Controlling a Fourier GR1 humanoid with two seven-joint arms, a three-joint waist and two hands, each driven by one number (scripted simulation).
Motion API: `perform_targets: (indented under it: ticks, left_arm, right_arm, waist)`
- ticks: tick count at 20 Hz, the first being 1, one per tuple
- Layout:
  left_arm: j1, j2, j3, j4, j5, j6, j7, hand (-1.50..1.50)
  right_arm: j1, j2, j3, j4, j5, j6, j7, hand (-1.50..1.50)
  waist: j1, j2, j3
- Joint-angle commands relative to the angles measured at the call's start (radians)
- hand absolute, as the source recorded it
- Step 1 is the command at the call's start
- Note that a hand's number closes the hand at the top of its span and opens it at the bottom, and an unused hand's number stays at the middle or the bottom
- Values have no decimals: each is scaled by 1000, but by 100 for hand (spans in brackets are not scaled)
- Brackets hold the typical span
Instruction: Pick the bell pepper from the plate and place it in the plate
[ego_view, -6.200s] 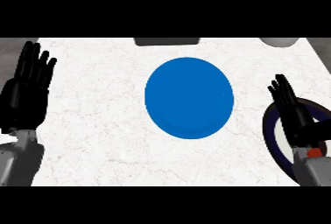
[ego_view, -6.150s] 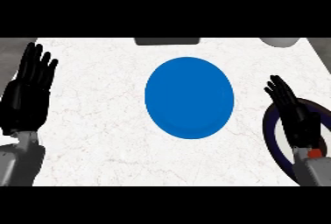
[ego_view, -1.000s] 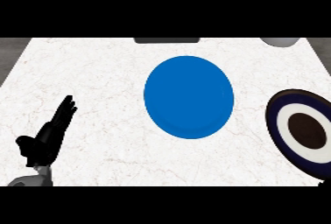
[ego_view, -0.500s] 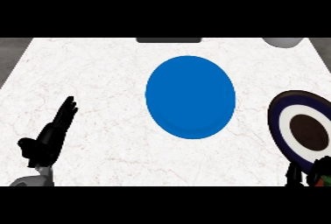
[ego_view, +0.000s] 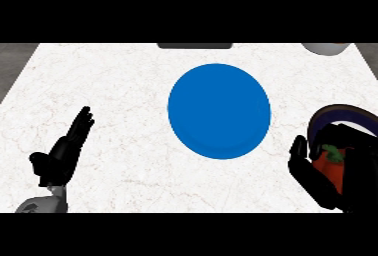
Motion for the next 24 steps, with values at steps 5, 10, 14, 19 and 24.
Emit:
perform_targets:
  ticks: [5, 10, 14, 19, 24]
  left_arm:
    - [-55, 33, 29, 12, 11, -35, 46, 0]
    - [-18, 19, 33, 52, 7, -47, -22, 0]
    - [-1, -5, 12, -62, -4, -16, 47, 0]
    - [-25, 4, 19, -6, -6, -34, 25, 0]
    - [-22, -22, 14, 4, -24, -8, 23, 0]
  right_arm:
    - [-273, 157, 28, 322, 13, -27, 5, 150]
    - [-435, 192, 2, 590, -8, -165, 0, 150]
    - [-490, 194, 1, 805, -39, -307, -20, 150]
    - [-585, 194, -16, 972, -135, -593, 52, 150]
    - [-645, 194, -39, 1184, -195, -688, 61, -150]
  waist:
    - [-2, 0, 1]
    - [3, 1, 1]
    - [8, 1, 2]
    - [23, 7, 2]
    - [13, 4, 2]
